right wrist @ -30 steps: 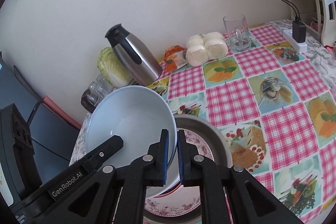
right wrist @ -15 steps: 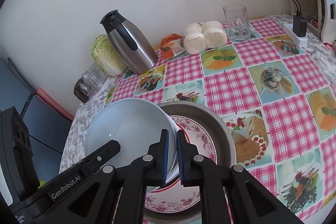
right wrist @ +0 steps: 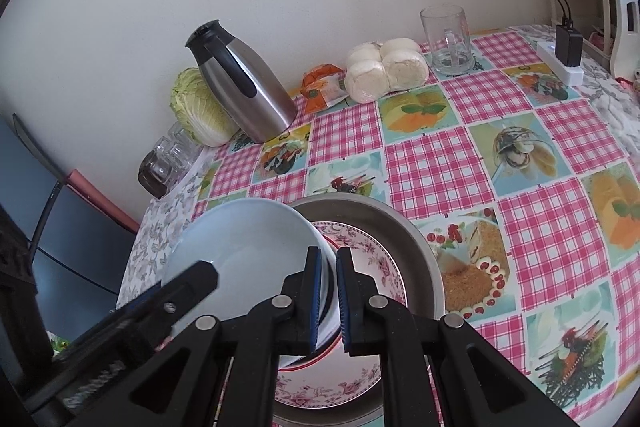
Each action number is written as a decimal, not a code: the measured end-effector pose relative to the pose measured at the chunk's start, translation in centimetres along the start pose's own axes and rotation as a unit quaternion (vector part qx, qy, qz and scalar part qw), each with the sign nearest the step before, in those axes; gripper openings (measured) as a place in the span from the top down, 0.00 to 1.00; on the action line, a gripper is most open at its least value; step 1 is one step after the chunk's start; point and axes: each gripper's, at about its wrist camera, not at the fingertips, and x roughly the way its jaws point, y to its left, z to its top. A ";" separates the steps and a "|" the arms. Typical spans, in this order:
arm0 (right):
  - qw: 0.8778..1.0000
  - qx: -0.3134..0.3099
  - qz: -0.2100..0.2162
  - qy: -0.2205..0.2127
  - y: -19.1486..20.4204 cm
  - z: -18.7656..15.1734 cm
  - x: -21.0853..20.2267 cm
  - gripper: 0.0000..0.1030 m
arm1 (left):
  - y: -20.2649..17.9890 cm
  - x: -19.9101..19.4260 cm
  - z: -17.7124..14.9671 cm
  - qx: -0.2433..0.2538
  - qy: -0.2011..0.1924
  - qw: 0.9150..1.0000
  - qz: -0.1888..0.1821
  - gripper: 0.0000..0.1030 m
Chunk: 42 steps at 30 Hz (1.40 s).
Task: Organize plates and bowls
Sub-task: 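Lower the round bowl into the square bowl with both tools, then open both tools to release the round bowl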
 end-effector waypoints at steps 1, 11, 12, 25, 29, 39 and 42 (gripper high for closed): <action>1.000 0.003 0.004 0.001 -0.1 0.0 0.1 0.90 | 0.1 -0.1 0.0 -0.001 -0.005 1.000 0.003 0.48; 1.000 0.000 0.005 0.002 -0.1 -0.1 0.0 0.89 | 3.1 -0.5 0.4 -0.049 -0.036 0.998 0.007 0.84; 1.000 -0.002 0.004 0.001 0.0 -0.1 0.0 0.89 | 3.1 -0.3 0.4 -0.049 -0.033 0.998 0.005 0.86; 1.000 -0.018 -0.002 -0.023 0.4 -0.4 -1.7 0.88 | 2.8 -0.9 -0.5 -0.057 -0.036 0.998 -0.005 0.73; 0.999 -0.025 -0.005 -0.038 0.3 -0.9 -2.8 0.67 | 3.1 -2.7 -1.3 -0.059 -0.061 0.996 -0.004 0.43; 0.996 -0.034 -0.030 -0.071 -0.7 -3.3 -5.5 0.25 | 5.4 -4.7 -4.6 -0.047 -0.082 0.993 0.066 0.08; 0.996 -0.035 -0.043 -0.065 -1.4 -4.3 -5.2 0.18 | 5.9 -4.2 -5.6 -0.026 -0.069 0.991 0.109 0.04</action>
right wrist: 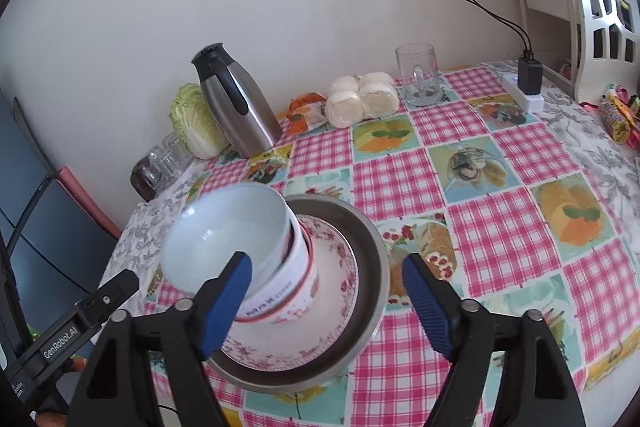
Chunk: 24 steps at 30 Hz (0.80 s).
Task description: Organize plates and bowls
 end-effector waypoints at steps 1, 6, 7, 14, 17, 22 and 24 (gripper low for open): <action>1.000 -0.002 -0.005 0.005 -0.1 -0.3 0.2 0.17 | 0.1 0.2 -0.3 0.006 0.005 1.000 0.009 0.04; 1.000 -0.012 -0.018 0.020 -0.6 -1.7 0.6 0.00 | 0.8 1.4 -1.8 0.026 0.036 0.999 0.026 0.04; 1.000 -0.015 -0.019 0.021 -0.6 -1.9 0.6 0.00 | 0.8 1.6 -2.1 0.032 0.040 0.998 0.028 0.03; 0.998 -0.035 -0.030 0.032 -0.3 -3.0 0.9 0.00 | 0.7 2.2 -3.1 0.055 0.058 0.996 0.050 0.04; 0.998 -0.036 -0.034 0.036 -0.4 -3.2 1.0 0.00 | 0.6 2.1 -3.0 0.057 0.056 0.996 0.045 0.04; 0.998 -0.036 -0.039 0.041 -0.6 -3.4 1.1 0.00 | 0.5 2.3 -3.2 0.059 0.062 0.995 0.051 0.04; 0.998 -0.036 -0.042 0.041 -0.6 -3.4 1.1 0.00 | 0.5 2.4 -3.2 0.058 0.066 0.994 0.061 0.04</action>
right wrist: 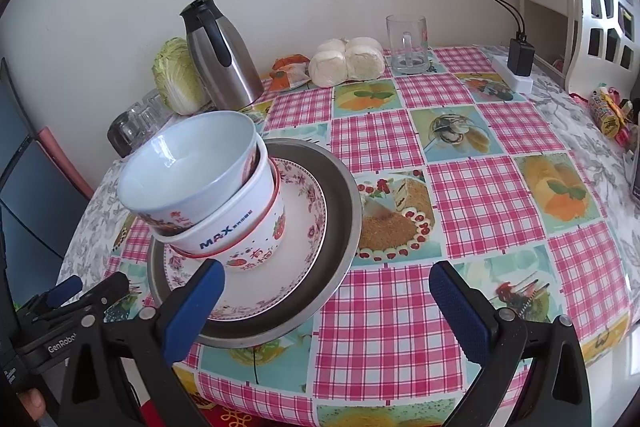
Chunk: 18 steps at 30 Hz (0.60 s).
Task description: Organize plates and bowls
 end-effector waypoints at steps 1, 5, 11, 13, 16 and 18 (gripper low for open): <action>1.000 0.001 -0.001 0.000 0.0 0.0 0.0 0.00 | -0.1 0.0 0.0 0.002 0.001 1.000 0.008 0.04; 1.000 0.004 -0.004 0.003 -0.3 0.0 0.1 0.00 | -0.2 0.0 -0.1 0.006 -0.001 1.000 0.001 0.04; 1.000 0.007 -0.005 0.005 -0.4 0.0 0.2 0.00 | -0.1 0.0 -0.1 0.005 0.000 1.000 -0.001 0.04; 1.000 0.007 -0.006 0.005 -0.4 0.0 0.2 0.00 | -0.1 0.1 -0.1 0.003 0.000 1.000 -0.003 0.04; 1.000 0.007 -0.007 0.007 -0.4 0.0 0.3 0.00 | -0.2 0.1 -0.1 0.001 0.000 1.000 -0.009 0.04; 1.000 0.006 -0.008 0.008 -0.5 0.0 0.3 0.00 | -0.3 0.1 -0.1 0.002 0.000 1.000 -0.011 0.04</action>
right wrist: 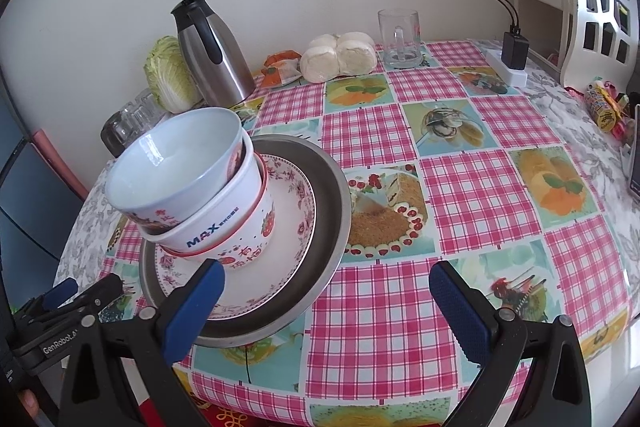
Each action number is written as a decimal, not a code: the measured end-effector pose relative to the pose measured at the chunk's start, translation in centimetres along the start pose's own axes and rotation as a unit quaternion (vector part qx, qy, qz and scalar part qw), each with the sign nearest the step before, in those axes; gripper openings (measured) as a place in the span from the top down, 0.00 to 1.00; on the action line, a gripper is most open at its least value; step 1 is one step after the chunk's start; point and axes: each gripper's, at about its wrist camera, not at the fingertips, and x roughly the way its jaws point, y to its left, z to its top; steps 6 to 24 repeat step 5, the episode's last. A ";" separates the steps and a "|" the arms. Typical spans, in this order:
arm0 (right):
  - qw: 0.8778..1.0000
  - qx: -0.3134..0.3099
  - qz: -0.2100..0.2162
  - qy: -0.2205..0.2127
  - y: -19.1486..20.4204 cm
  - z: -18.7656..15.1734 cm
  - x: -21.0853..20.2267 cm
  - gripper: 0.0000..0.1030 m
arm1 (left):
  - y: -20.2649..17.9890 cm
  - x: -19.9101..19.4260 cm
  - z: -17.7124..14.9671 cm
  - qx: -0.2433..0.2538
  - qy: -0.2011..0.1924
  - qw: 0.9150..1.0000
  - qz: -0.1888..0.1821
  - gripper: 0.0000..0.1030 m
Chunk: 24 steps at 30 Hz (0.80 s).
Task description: Organize plates and bowls
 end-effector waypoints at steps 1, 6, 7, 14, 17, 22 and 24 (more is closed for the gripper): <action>1.000 0.000 -0.001 0.001 0.0 0.0 0.0 0.00 | 0.0 -0.1 0.0 0.000 -0.001 1.000 0.000 0.04; 1.000 0.001 -0.001 0.001 -0.1 0.0 0.1 0.00 | 0.2 -1.0 0.0 -0.009 -0.022 1.000 -0.011 0.04; 1.000 0.001 -0.001 0.001 -0.1 0.0 0.1 0.00 | 0.2 -1.0 0.0 -0.009 -0.022 1.000 -0.011 0.04; 1.000 0.001 -0.001 0.001 -0.1 0.0 0.1 0.00 | 0.2 -1.0 0.0 -0.009 -0.022 1.000 -0.011 0.04; 1.000 0.001 -0.001 0.001 -0.1 0.0 0.1 0.00 | 0.2 -1.0 0.0 -0.009 -0.022 1.000 -0.011 0.04; 1.000 0.001 -0.001 0.001 -0.1 0.0 0.1 0.00 | 0.2 -1.0 0.0 -0.009 -0.022 1.000 -0.011 0.04; 1.000 0.001 -0.001 0.001 -0.1 0.0 0.1 0.00 | 0.2 -1.0 0.0 -0.009 -0.022 1.000 -0.011 0.04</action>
